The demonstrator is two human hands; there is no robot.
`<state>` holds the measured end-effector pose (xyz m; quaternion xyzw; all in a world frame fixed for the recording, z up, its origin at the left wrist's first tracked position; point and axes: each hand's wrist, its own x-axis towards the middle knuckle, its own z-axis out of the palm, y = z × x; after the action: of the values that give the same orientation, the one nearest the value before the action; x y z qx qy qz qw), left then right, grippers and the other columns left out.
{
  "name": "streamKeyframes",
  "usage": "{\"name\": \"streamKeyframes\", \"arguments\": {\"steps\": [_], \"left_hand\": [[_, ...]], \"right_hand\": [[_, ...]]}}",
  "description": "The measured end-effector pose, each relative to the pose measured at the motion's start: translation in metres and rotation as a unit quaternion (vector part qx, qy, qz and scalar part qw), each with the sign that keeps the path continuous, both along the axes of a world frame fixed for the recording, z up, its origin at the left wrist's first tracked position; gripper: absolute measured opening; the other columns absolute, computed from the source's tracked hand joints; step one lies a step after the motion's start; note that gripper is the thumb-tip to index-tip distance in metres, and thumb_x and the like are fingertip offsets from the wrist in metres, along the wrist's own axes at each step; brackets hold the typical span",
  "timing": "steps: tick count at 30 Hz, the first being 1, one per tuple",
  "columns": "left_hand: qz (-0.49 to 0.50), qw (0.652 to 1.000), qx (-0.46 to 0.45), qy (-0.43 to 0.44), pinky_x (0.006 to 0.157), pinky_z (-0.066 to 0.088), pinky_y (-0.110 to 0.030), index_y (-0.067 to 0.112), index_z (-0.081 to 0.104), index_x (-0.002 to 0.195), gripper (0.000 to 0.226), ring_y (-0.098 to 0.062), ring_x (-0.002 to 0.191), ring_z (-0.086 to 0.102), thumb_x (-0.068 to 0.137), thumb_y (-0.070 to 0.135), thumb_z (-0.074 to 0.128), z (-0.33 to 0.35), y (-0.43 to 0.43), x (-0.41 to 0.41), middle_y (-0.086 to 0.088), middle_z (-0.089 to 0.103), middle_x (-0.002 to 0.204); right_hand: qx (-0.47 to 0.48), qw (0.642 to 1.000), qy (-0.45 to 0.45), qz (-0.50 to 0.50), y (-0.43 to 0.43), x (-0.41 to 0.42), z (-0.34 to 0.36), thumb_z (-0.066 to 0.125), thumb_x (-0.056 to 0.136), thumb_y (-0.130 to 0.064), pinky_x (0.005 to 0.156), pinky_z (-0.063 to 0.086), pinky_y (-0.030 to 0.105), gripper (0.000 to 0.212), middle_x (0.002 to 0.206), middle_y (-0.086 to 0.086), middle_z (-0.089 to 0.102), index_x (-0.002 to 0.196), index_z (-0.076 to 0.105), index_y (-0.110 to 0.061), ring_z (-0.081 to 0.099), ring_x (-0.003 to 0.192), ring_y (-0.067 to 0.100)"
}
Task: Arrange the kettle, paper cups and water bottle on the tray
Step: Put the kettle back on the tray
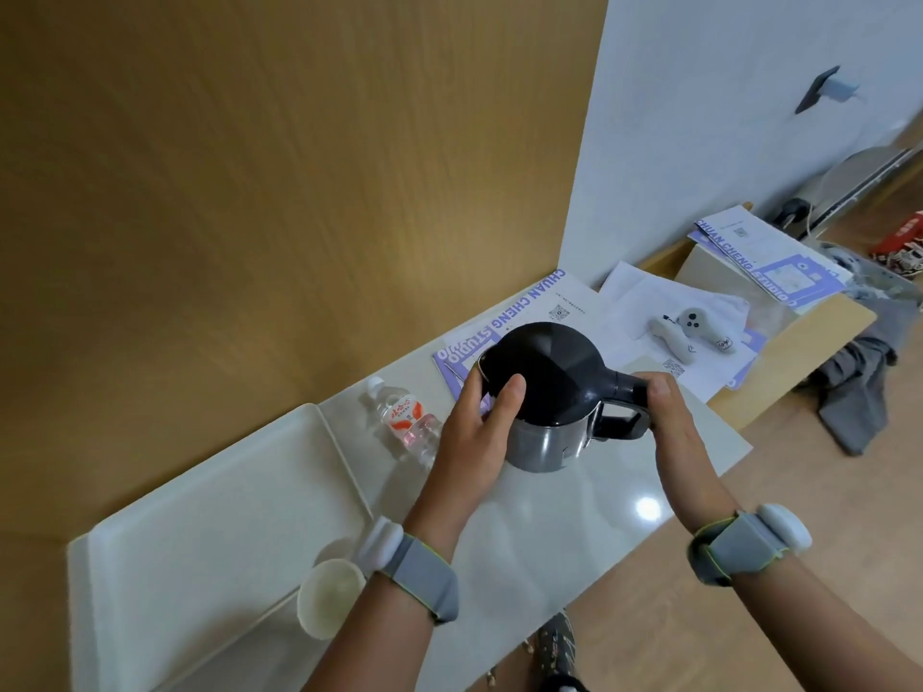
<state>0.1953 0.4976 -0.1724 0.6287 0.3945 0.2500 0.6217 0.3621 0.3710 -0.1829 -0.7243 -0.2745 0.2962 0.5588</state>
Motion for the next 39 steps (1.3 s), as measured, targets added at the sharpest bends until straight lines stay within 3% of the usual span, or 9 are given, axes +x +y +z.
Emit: {"name": "streamKeyframes", "arguments": {"steps": [6,10,13,15,17,24,27,30,39], "left_hand": [[0.045,0.999,0.002,-0.012,0.093,0.038,0.0,0.044,0.057,0.132,0.026,0.027,0.116,0.052,0.109,0.036,0.05,0.021,0.016,-0.019,0.043,0.064,0.118],[0.085,0.996,-0.005,0.011,0.113,0.042,-0.026,0.063,0.055,0.118,0.021,0.018,0.121,0.053,0.107,0.046,0.05,0.026,0.028,-0.043,0.05,0.062,0.112],[0.126,0.991,-0.035,-0.002,0.118,0.041,-0.036,0.066,0.055,0.111,0.022,-0.002,0.131,0.055,0.099,0.05,0.048,0.027,0.035,-0.068,0.044,0.062,0.114],[0.145,0.989,-0.038,-0.011,0.115,0.041,-0.03,0.062,0.056,0.112,0.028,0.011,0.122,0.056,0.105,0.037,0.046,0.028,0.038,-0.08,0.049,0.063,0.106],[0.165,0.985,-0.039,-0.018,0.108,0.042,-0.025,0.059,0.056,0.112,0.037,0.022,0.11,0.056,0.108,0.026,0.043,0.027,0.043,-0.093,0.052,0.063,0.101],[0.241,0.97,-0.027,-0.032,0.106,0.045,-0.022,0.055,0.058,0.117,0.032,0.018,0.115,0.056,0.093,0.036,0.049,0.029,0.052,-0.144,0.042,0.064,0.114],[0.266,0.963,-0.023,-0.035,0.103,0.044,-0.022,0.05,0.058,0.121,0.036,0.021,0.109,0.058,0.106,0.02,0.046,0.027,0.051,-0.165,0.044,0.065,0.11],[0.294,0.955,-0.031,-0.034,0.103,0.045,-0.021,0.046,0.058,0.121,0.039,0.024,0.106,0.059,0.108,0.013,0.042,0.026,0.05,-0.189,0.045,0.068,0.106],[0.358,0.933,-0.025,-0.038,0.097,0.049,-0.024,0.043,0.063,0.109,0.028,0.023,0.09,0.062,0.097,0.022,0.05,0.021,0.052,-0.235,0.041,0.07,0.091]], "right_hand": [[-0.004,0.999,0.004,0.04,0.03,-0.012,0.015,0.023,0.114,-0.041,0.084,0.043,0.012,0.046,0.113,-0.003,0.061,0.116,0.056,-0.008,0.061,0.089,-0.013],[-0.008,0.997,0.006,0.075,0.052,-0.03,0.018,0.023,0.113,-0.042,0.084,0.043,0.017,0.046,0.115,0.001,0.059,0.116,0.055,-0.008,0.061,0.085,-0.011],[0.011,0.993,0.004,0.12,0.069,-0.049,0.02,0.026,0.106,-0.058,0.092,0.047,0.022,0.056,0.121,0.008,0.061,0.115,0.056,-0.012,0.062,0.103,0.007],[0.017,0.99,0.008,0.138,0.078,-0.058,0.021,0.027,0.096,-0.068,0.102,0.046,0.034,0.066,0.124,0.013,0.06,0.114,0.057,-0.013,0.059,0.115,0.022],[0.015,0.988,0.022,0.155,0.09,-0.069,0.022,0.027,0.09,-0.073,0.099,0.044,0.031,0.074,0.124,0.017,0.058,0.116,0.055,-0.009,0.057,0.115,0.025],[0.014,0.973,0.03,0.229,0.119,-0.113,0.02,0.026,0.097,-0.067,0.086,0.041,0.006,0.071,0.131,0.013,0.061,0.125,0.057,-0.008,0.059,0.121,0.011],[0.009,0.969,0.034,0.243,0.13,-0.13,0.018,0.028,0.101,-0.068,0.096,0.043,0.015,0.066,0.127,0.003,0.065,0.123,0.06,-0.015,0.061,0.12,0.006],[0.014,0.964,0.041,0.263,0.144,-0.153,0.019,0.028,0.111,-0.051,0.088,0.045,0.015,0.052,0.111,-0.003,0.065,0.119,0.057,-0.008,0.062,0.1,-0.006],[0.0,0.948,0.053,0.313,0.165,-0.2,0.013,0.03,0.111,-0.049,0.085,0.048,0.015,0.045,0.103,-0.004,0.065,0.108,0.054,-0.011,0.065,0.087,-0.01]]}}
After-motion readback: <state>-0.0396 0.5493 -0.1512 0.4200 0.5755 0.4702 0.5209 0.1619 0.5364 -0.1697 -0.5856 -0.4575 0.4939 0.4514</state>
